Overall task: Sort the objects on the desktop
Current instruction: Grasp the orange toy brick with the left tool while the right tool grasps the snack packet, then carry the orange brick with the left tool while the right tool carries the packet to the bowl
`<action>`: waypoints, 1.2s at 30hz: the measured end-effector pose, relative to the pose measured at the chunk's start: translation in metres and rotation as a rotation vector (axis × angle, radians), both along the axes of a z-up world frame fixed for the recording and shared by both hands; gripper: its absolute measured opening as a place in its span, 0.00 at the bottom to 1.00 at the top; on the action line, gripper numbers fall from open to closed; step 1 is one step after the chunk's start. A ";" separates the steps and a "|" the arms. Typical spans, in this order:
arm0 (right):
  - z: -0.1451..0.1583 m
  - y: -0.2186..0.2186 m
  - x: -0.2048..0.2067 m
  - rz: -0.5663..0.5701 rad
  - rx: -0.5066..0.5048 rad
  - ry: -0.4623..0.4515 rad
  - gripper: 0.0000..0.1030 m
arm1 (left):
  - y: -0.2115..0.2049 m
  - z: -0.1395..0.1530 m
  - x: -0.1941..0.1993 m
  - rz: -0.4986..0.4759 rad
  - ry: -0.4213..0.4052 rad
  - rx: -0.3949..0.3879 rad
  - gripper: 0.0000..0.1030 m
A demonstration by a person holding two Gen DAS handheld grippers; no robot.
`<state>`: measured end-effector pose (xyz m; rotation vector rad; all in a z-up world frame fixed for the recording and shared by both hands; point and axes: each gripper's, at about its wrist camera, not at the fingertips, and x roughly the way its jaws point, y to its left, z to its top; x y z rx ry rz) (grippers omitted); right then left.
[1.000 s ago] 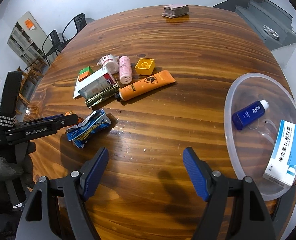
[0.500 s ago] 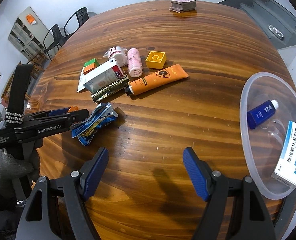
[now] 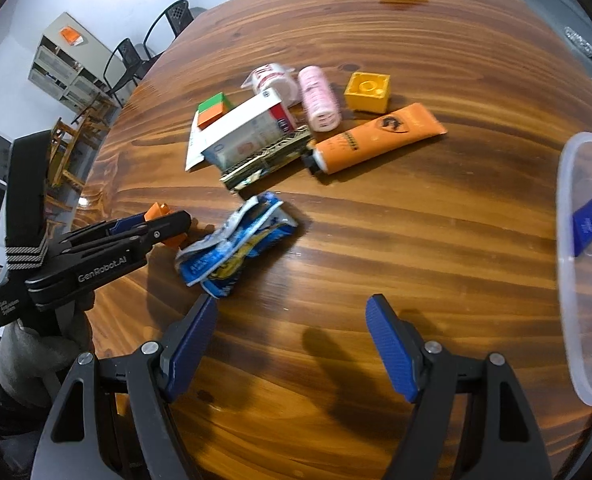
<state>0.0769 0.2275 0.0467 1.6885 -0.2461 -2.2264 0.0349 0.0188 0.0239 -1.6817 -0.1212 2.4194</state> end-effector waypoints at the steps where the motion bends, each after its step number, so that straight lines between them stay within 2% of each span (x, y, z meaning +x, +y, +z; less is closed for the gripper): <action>1: -0.001 -0.003 -0.002 0.002 -0.007 -0.005 0.78 | -0.003 0.001 0.001 0.003 0.001 0.000 0.40; 8: -0.013 -0.033 -0.017 0.006 -0.042 -0.059 0.78 | -0.024 0.006 0.000 0.037 0.003 -0.002 0.40; 14: -0.021 -0.058 -0.027 0.012 -0.026 -0.066 0.78 | -0.043 0.007 -0.001 0.051 -0.001 0.006 0.40; 21: -0.029 -0.072 -0.039 -0.031 0.003 -0.081 0.78 | -0.053 0.010 0.001 0.022 -0.007 0.024 0.40; 25: -0.031 -0.083 -0.046 -0.055 0.060 -0.064 0.78 | -0.058 0.007 -0.006 -0.001 -0.012 0.046 0.40; 27: -0.031 -0.092 -0.048 -0.044 0.121 -0.039 0.77 | -0.058 0.006 -0.008 -0.014 -0.013 0.053 0.40; 31: -0.033 -0.109 -0.044 -0.011 0.287 0.016 0.59 | -0.059 0.000 -0.017 -0.027 -0.025 0.074 0.40; 33: -0.033 -0.110 -0.041 -0.011 0.309 0.027 0.54 | -0.056 -0.005 -0.024 -0.033 -0.031 0.085 0.40; 36: -0.034 -0.107 -0.038 -0.018 0.304 0.024 0.53 | -0.051 -0.007 -0.027 -0.048 -0.034 0.090 0.40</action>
